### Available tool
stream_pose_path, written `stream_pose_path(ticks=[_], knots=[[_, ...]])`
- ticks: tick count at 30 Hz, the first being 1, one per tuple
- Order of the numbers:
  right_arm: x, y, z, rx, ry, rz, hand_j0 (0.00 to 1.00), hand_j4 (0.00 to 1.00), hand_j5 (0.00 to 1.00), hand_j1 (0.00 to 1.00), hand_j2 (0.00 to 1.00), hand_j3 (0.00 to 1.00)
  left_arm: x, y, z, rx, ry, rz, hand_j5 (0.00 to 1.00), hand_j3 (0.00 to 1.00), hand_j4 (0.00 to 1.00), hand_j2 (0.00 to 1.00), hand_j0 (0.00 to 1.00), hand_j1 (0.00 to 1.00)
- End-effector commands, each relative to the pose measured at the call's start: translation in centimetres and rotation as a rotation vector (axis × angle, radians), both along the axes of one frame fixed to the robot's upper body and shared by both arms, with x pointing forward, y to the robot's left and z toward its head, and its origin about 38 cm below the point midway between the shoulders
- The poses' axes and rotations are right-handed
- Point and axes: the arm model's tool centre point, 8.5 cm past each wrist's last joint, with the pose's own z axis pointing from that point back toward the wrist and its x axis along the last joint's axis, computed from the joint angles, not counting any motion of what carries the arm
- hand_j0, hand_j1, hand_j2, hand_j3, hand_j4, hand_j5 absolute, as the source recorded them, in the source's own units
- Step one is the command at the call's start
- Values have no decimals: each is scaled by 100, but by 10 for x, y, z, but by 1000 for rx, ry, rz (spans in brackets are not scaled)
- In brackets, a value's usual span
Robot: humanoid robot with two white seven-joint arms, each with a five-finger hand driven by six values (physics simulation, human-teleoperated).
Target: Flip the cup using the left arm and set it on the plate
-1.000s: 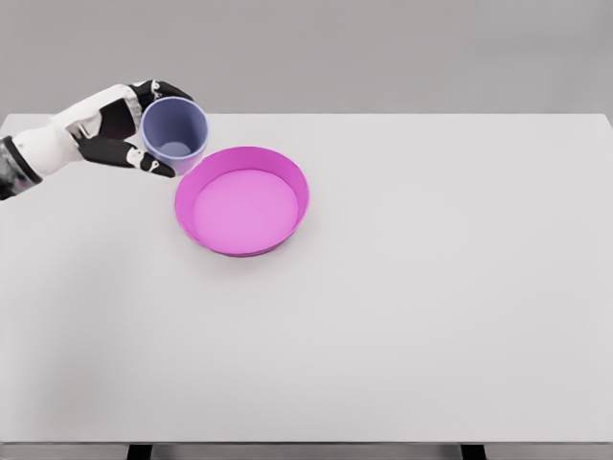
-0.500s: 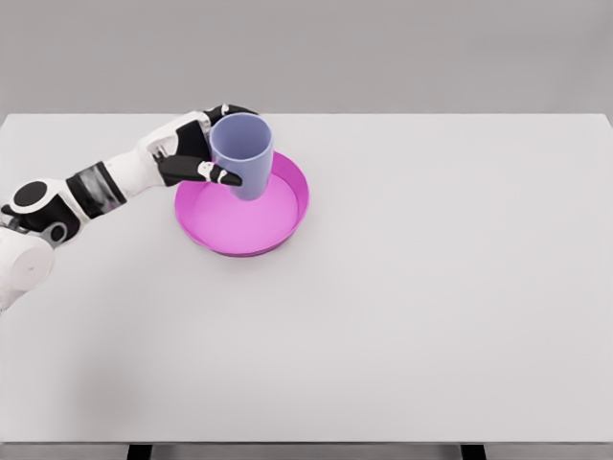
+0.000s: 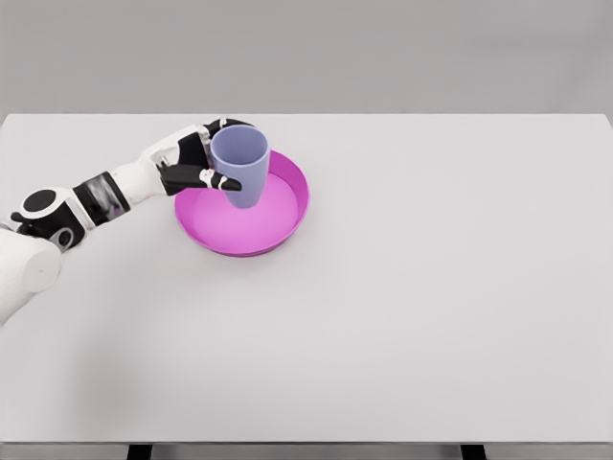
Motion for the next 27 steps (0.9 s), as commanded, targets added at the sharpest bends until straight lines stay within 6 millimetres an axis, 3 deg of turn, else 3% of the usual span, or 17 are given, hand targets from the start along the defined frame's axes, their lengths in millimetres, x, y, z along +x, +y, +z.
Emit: stream_pose_path(ticks=[1, 5, 10, 15, 27], knots=[[0, 0, 0, 0, 0, 0, 100, 100, 100, 100, 100, 100, 1, 1, -2, -4, 9, 7, 55, 55, 55, 55, 55, 55], [0, 0, 0, 0, 0, 0, 100, 100, 100, 100, 100, 100, 1, 0, -3, -6, 11, 6, 57, 57, 57, 57, 57, 57], [0, 0, 0, 0, 0, 2, 100, 100, 100, 100, 100, 100, 1, -2, -2, -7, 8, 3, 74, 74, 74, 74, 74, 74], [0, 0, 0, 0, 0, 0, 100, 100, 100, 100, 100, 100, 0, -1, -2, -6, 9, 4, 82, 82, 82, 82, 82, 82], [0, 0, 0, 0, 0, 0, 100, 100, 100, 100, 100, 100, 0, 0, -3, -5, 12, 5, 96, 96, 96, 96, 96, 96]])
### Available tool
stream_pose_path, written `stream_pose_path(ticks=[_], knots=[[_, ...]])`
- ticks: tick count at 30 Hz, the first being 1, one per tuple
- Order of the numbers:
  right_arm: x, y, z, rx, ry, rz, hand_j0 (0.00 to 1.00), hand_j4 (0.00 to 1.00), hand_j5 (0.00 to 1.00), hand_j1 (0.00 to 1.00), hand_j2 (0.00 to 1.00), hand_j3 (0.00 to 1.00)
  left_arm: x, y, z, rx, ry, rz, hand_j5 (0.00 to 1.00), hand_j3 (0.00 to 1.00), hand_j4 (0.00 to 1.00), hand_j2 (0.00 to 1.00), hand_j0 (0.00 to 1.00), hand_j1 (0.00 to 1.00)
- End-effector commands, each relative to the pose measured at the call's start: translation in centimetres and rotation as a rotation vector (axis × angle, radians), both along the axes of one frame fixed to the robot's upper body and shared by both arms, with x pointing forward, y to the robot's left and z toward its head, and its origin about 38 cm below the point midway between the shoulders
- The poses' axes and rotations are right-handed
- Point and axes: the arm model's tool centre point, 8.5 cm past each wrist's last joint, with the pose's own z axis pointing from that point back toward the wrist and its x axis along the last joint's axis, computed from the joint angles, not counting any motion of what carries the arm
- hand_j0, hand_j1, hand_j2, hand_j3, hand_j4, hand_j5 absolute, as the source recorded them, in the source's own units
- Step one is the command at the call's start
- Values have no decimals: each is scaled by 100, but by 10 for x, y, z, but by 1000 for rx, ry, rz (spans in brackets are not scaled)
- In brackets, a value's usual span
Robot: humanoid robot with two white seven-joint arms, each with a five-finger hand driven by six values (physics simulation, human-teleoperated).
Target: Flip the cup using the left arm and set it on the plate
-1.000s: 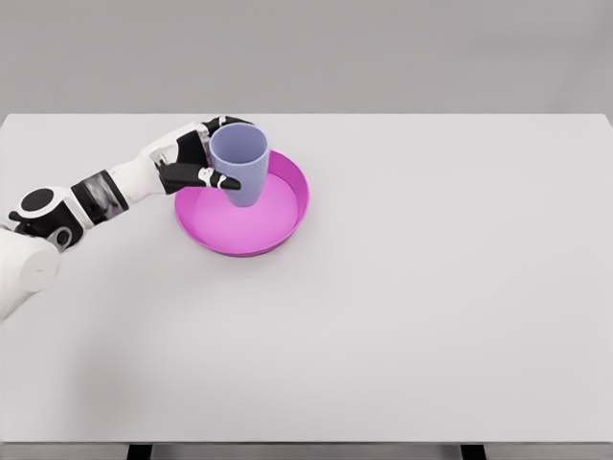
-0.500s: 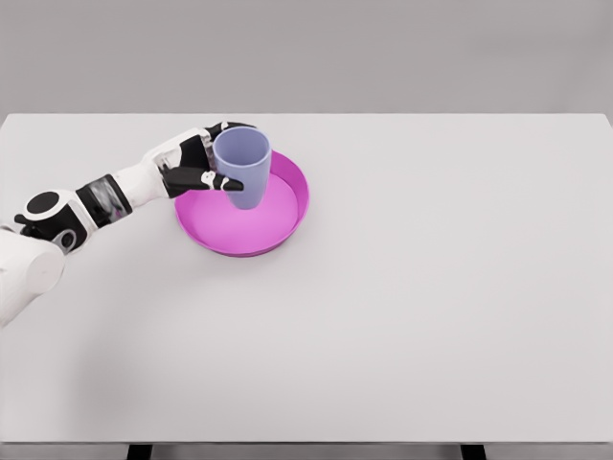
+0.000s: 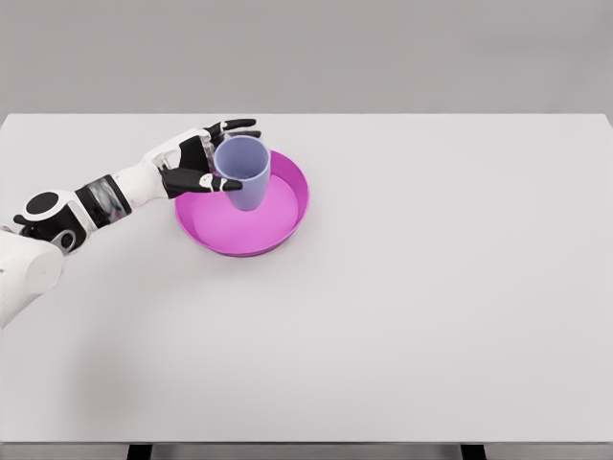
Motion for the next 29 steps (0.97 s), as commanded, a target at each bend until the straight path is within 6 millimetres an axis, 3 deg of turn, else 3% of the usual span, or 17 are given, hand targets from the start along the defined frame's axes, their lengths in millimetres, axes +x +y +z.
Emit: stream_pose_path(ticks=[1, 13, 17, 20, 23, 25, 29], knots=[[0, 0, 0, 0, 0, 0, 100, 100, 100, 100, 100, 100, 0, 1, 1, -6, -1, 1, 97, 97, 97, 97, 97, 97], [0, 0, 0, 0, 2, 0, 100, 100, 100, 100, 100, 100, 0, 7, 5, 0, -7, 8, 100, 100, 100, 100, 100, 100], [0, 0, 0, 0, 0, 0, 100, 100, 100, 100, 100, 100, 2, 21, 22, 6, -41, 23, 100, 100, 100, 100, 100, 100], [0, 0, 0, 0, 0, 0, 100, 100, 100, 100, 100, 100, 6, 37, 47, 34, -90, 33, 100, 100, 100, 100, 100, 100], [0, 0, 0, 0, 2, 0, 100, 100, 100, 100, 100, 100, -21, 74, 93, 181, -210, -3, 100, 100, 100, 100, 100, 100], [0, 0, 0, 0, 0, 0, 100, 100, 100, 100, 100, 100, -48, 85, 119, 238, -265, -47, 100, 100, 100, 100, 100, 100], [0, 0, 0, 0, 2, 0, 100, 100, 100, 100, 100, 100, -75, 124, 116, 384, -284, -11, 100, 100, 100, 100, 100, 100]])
